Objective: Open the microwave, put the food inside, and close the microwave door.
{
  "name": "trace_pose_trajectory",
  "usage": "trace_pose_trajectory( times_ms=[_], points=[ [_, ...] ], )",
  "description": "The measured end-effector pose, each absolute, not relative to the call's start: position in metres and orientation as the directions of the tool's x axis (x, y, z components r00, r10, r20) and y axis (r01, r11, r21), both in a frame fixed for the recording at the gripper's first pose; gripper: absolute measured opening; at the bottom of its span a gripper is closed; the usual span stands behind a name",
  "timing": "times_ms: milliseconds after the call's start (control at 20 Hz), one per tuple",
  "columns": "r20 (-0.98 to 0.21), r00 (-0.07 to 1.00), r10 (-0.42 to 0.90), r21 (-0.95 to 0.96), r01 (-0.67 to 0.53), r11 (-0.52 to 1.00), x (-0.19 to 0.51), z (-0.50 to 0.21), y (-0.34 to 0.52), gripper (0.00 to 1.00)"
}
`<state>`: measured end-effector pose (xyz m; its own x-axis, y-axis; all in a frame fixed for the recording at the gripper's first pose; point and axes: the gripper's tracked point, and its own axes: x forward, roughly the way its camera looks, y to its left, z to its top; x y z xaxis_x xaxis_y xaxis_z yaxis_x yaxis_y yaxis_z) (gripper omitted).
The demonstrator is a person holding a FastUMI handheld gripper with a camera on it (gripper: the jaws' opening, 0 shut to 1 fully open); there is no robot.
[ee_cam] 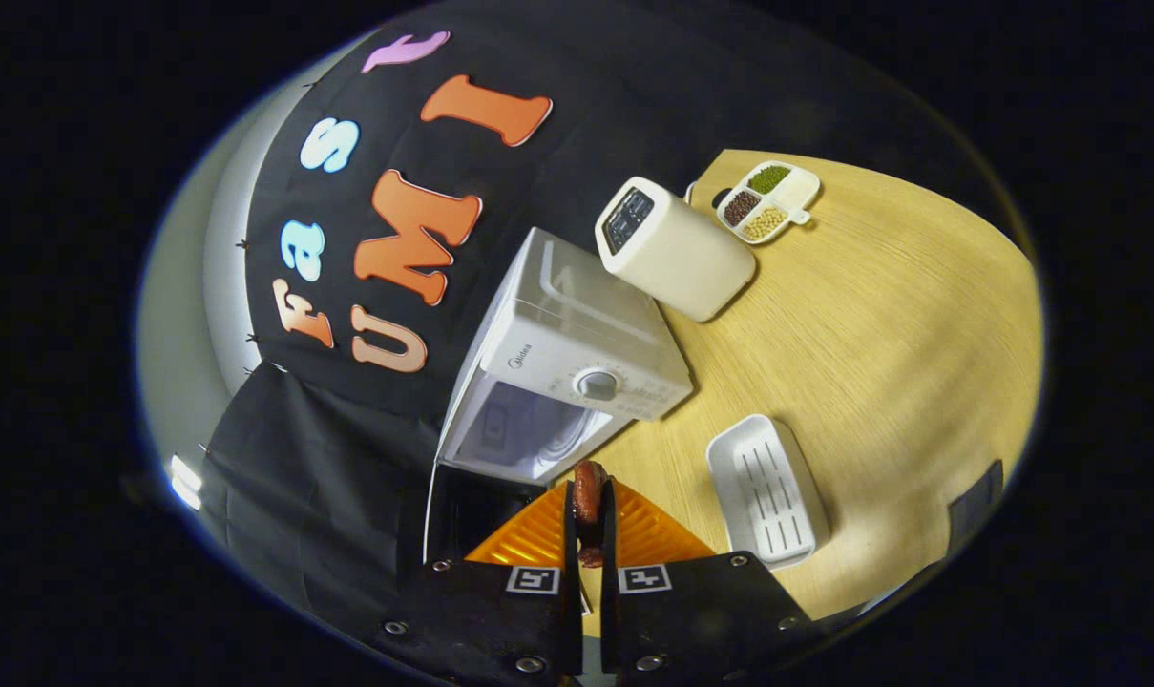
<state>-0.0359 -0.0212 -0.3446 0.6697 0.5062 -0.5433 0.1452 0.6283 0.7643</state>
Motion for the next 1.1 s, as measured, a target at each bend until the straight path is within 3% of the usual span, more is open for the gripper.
trace_pose_trajectory(
  times_ms=[550, 1100],
  points=[
    [-0.456, 0.725, 0.517, 0.811, 0.098, 0.577, 0.01, -0.357, 0.136, 0.08],
    [-0.427, 0.826, 0.369, 0.815, 0.175, 0.552, 0.074, -0.396, 0.193, 0.08]
  ],
)
